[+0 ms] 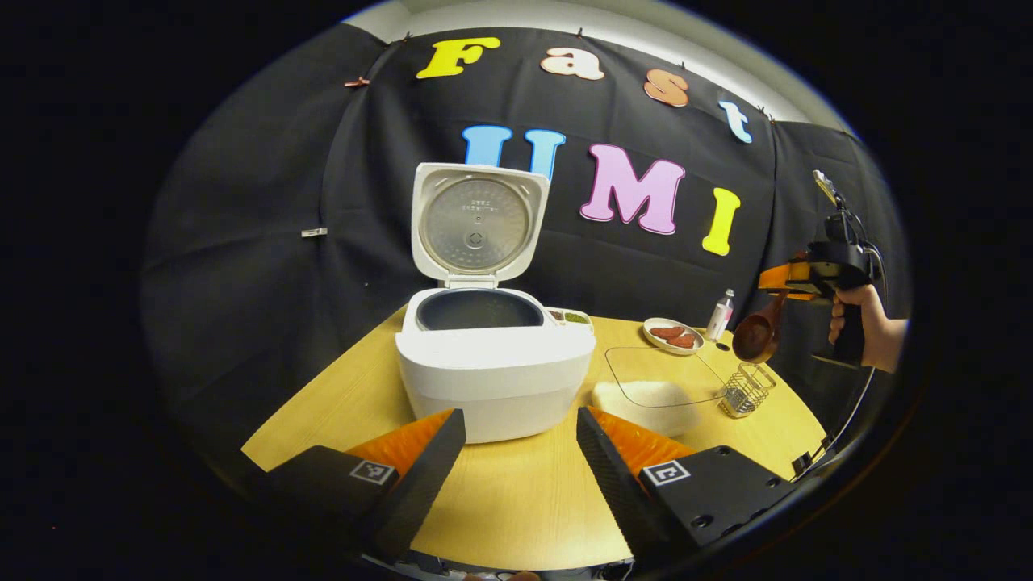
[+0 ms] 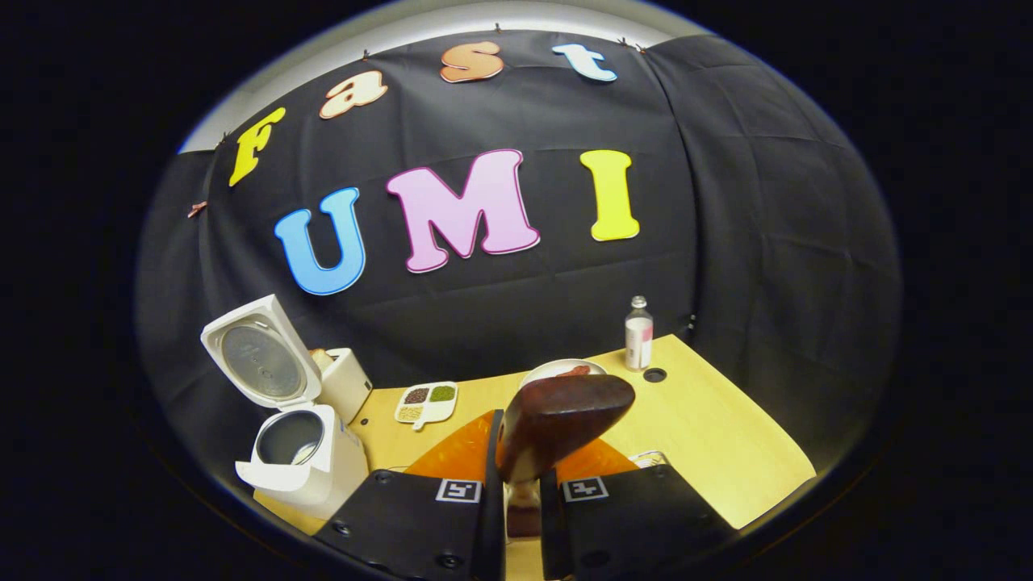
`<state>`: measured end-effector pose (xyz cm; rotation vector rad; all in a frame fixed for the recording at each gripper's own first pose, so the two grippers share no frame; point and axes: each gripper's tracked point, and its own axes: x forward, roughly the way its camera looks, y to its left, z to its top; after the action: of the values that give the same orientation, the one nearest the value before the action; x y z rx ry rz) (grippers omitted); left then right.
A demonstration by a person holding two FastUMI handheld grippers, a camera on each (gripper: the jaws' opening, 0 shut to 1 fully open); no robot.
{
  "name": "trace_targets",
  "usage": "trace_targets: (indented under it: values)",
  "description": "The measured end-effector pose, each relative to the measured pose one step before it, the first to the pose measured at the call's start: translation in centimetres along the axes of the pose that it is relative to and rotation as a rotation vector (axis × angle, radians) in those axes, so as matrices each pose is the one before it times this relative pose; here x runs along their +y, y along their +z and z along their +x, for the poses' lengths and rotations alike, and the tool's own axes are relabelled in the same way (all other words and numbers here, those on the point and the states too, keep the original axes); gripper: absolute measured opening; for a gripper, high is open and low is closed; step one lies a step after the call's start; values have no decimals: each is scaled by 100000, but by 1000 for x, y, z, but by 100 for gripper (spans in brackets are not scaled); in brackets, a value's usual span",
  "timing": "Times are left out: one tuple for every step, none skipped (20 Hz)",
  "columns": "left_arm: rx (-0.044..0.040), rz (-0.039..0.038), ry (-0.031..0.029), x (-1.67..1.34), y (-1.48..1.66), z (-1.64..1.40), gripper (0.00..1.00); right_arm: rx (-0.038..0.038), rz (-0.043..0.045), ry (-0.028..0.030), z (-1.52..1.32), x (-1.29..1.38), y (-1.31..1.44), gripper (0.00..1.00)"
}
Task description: Close the left gripper, press the button to open the rice cooker; take a wooden spoon from the chopstick holder with the right hand, scoop a spoonful of rice and pour it into the rice cooker, then put the wooden spoon back into the chopstick holder.
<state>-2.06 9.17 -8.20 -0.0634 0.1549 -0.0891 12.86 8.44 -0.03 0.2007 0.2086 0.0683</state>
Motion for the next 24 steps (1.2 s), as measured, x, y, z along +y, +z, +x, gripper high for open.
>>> trace_targets:
  values:
    - [697, -586, 138, 487, -149, -50, 96, -10, -45, 1139, 298, 744, -329, 22]
    - [-342, -608, -27, 495, 49, -118, 96, 505, -133, 1477, 344, 836, -403, 22]
    - [-366, -461, 65, 310, 263, 69, 96, 950, -689, 1418, 464, 744, -655, 22]
    - [313, -59, 142, 237, -151, 152, 95, 1429, -910, 1448, 504, 673, -788, 22]
    - [486, 163, 155, 322, -234, 115, 95, 1652, -1327, 1035, 578, 585, -939, 22]
    - [430, 24, 101, 173, -429, 46, 96, 1292, -1095, 955, 605, 437, -862, 22]
    - [653, -268, -119, 193, -455, 100, 95, 1449, -1266, 984, 674, 542, -898, 22]
    - [945, -407, -511, 34, -504, 144, 96, 1015, -1161, 845, 721, 349, -817, 22]
    - [1168, -290, -719, -59, -605, 129, 96, 563, -1149, 835, 741, 379, -781, 22]
    - [1335, -123, -705, -66, -807, 213, 96, 826, -1266, 813, 734, 274, -851, 22]
    - [1711, 173, -694, -119, -765, 252, 96, 1006, -1739, 858, 787, 359, -1047, 17]
    - [1776, 676, -693, -131, -985, 240, 96, 962, -1948, 426, 675, 185, -946, 22]
    - [1218, 1057, -391, -90, -495, 216, 96, 798, -2158, 426, 704, 78, -981, 22]
    - [788, 846, -402, -150, -486, 383, 96, 523, -2398, 140, 555, 139, -893, 22]
    - [649, 555, -564, -132, -305, 166, 96, 612, -1854, 177, 411, 162, -877, 22]
    - [578, 734, -327, -98, -511, 213, 96, 430, -1323, 138, 280, 191, -835, 22]
    - [657, 458, -37, -79, -336, 270, 98, 220, -389, 330, 313, 261, -733, 22]
    - [622, -135, -172, -12, -444, 356, 96, 727, 437, 162, 181, 204, -765, 22]
    - [537, -810, -203, 2, -262, 141, 96, 1398, 849, 155, 165, 330, -904, 22]
    - [283, -1156, -227, -61, -208, 230, 96, 823, 1316, 302, -71, 378, -630, 22]
    - [208, -1103, -162, -33, -44, 83, 96, -1160, 1181, -38, -55, 504, -3, 22]
    - [-14, -709, 8, 57, -84, 124, 96, -587, 622, -605, -95, 303, -10, 22]
    - [-380, -381, 34, 71, 123, 33, 96, 278, 1572, 381, -113, 487, -246, 22]
    - [-363, -91, 197, 107, 139, 63, 96, 788, 2765, 668, -195, 619, -414, 17]
